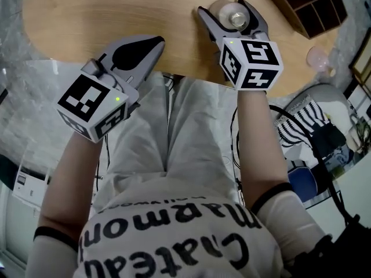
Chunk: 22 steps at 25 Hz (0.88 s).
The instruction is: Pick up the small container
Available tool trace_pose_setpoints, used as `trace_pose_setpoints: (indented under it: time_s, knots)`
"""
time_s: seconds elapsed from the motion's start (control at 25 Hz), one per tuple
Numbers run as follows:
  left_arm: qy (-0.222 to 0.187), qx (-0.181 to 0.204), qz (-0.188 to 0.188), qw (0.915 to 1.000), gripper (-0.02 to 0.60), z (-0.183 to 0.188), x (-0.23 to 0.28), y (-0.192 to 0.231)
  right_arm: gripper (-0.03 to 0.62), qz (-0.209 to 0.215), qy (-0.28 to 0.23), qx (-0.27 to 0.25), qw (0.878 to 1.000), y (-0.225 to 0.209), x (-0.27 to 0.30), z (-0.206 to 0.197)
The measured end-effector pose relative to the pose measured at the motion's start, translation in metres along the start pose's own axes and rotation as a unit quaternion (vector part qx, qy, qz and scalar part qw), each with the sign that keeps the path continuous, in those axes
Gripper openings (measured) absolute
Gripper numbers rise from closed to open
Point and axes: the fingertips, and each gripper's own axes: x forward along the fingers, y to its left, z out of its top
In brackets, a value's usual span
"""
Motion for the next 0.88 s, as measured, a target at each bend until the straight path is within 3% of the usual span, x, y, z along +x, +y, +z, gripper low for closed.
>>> trace_pose_setpoints:
  time_s: [0.28, 0.68, 0.8, 0.88]
  knots:
    - [-0.022, -0.006, 0.006, 0.9997, 0.014, 0.008, -0.005, -0.001, 0.359, -0.024, 0.028, -0.042, 0.998, -0.002, -0.003, -0.002]
    - [-0.058, 0.005, 0.019, 0.9982, 0.014, 0.036, -0.019, -0.027, 0.349, -0.011, 0.094, -0.006, 0.995, 0.009, -0.033, -0.038]
    - [-0.054, 0.010, 0.022, 0.9983, 0.014, 0.043, -0.028, -0.039, 0.348, -0.003, 0.109, -0.002, 0.994, 0.017, -0.052, -0.043]
    - [-0.044, -0.006, 0.028, 0.9986, 0.014, 0.046, -0.034, -0.041, 0.348, 0.007, 0.114, 0.000, 0.993, 0.023, -0.066, -0.040]
